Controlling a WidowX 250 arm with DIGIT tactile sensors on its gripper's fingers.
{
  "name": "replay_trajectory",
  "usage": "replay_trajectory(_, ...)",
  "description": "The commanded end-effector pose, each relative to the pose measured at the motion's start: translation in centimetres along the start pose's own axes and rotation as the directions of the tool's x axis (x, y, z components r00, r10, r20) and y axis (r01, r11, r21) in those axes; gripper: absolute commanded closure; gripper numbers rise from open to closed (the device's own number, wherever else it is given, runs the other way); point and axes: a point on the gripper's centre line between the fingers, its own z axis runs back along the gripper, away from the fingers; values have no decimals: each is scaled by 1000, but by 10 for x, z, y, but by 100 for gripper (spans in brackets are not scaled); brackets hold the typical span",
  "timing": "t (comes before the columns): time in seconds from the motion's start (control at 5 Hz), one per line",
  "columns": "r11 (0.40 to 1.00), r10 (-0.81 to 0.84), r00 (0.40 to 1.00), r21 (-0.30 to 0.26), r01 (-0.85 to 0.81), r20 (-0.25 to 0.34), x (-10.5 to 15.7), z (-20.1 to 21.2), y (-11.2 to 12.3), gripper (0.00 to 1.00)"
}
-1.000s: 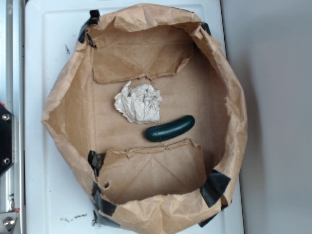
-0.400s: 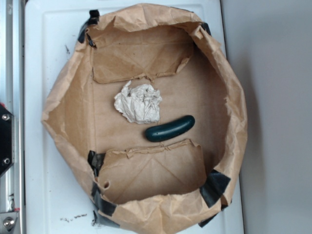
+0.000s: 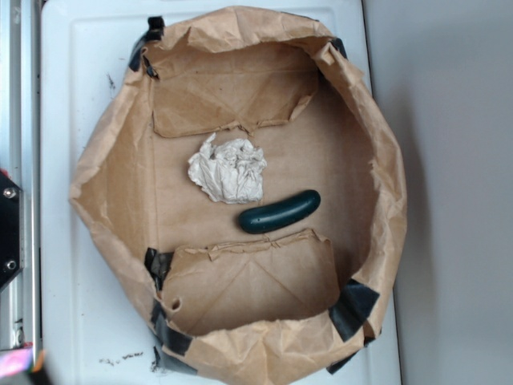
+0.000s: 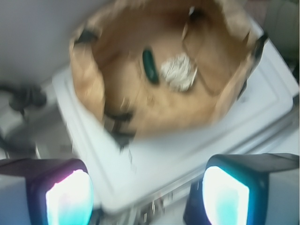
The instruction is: Grab the white paper.
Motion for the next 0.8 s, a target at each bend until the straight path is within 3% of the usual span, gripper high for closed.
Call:
replay_trajectory(0.0,992,104,994,-64,-105,-19,53,-62,45,0)
replay_trajectory(0.2,994,109,993,-9,-110,-45,72,-91,32,0)
replay_trajectory(0.6,985,173,980,46,-169,-95,117,-130,18,0)
